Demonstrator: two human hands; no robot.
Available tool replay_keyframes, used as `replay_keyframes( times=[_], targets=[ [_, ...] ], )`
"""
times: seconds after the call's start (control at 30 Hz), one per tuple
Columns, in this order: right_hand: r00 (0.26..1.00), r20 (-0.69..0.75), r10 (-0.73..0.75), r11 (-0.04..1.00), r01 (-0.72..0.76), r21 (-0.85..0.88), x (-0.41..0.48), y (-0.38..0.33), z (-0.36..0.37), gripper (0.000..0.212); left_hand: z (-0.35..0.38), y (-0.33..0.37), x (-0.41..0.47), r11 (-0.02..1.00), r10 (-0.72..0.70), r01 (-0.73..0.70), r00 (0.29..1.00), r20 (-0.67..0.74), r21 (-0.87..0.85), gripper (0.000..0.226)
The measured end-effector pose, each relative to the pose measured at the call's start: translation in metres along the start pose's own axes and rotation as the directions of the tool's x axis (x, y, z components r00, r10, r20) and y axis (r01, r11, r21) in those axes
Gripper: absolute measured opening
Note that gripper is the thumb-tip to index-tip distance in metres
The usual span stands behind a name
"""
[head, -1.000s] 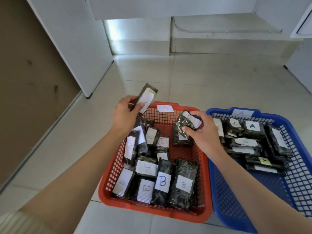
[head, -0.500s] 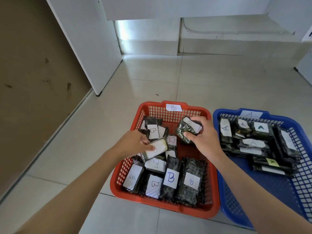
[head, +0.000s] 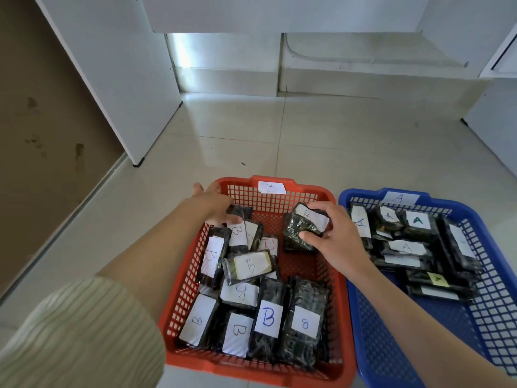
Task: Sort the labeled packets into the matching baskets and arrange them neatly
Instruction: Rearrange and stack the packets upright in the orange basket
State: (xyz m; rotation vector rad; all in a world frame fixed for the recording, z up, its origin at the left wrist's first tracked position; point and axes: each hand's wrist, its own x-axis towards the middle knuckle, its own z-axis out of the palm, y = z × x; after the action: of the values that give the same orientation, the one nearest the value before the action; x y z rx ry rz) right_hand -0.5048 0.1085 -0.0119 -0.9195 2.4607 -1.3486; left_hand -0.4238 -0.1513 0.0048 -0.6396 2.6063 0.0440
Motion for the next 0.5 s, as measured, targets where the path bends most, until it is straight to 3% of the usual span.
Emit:
replay_keyframes(
  times=[0.1, 0.17, 0.27, 0.37, 0.43, 0.5],
  targets=[
    [0.997, 0.046, -0.057, 0.990, 0.062, -0.129, 0.000, 0.003, 0.001, 0.052, -0.006, 0.000, 0.006, 0.992, 0.071, -0.072, 0.997, 0.019, 0.103, 0.068],
    [0.993, 0.093, -0.080, 0.975, 0.097, -0.199, 0.000, 0.002, 0.002, 0.055, -0.012, 0.002, 0.000, 0.992, 0.094, -0.093, 0.996, -0.010, 0.083, 0.074],
    [0.966, 0.256, -0.024, 0.955, 0.098, -0.279, 0.001, -0.006, 0.004, 0.066, -0.016, 0.001, -0.010, 0.993, 0.090, -0.095, 0.994, -0.067, -0.077, 0.069],
    [0.867, 0.483, 0.127, 0.897, 0.108, -0.430, 0.003, -0.015, 0.004, 0.071, -0.019, -0.001, -0.020, 0.973, 0.046, -0.060, 0.997, -0.067, -0.224, 0.048],
    [0.817, 0.553, 0.164, 0.860, 0.156, -0.486, 0.004, -0.022, 0.004, 0.070, -0.026, -0.003, -0.030, 0.918, 0.104, -0.095, 0.995, 0.002, -0.385, 0.041],
    [0.816, 0.559, 0.148, 0.854, 0.179, -0.488, 0.005, -0.026, 0.004, 0.067, -0.034, -0.009, -0.040, 0.852, 0.181, -0.127, 0.982, 0.057, -0.508, 0.037]
  ],
)
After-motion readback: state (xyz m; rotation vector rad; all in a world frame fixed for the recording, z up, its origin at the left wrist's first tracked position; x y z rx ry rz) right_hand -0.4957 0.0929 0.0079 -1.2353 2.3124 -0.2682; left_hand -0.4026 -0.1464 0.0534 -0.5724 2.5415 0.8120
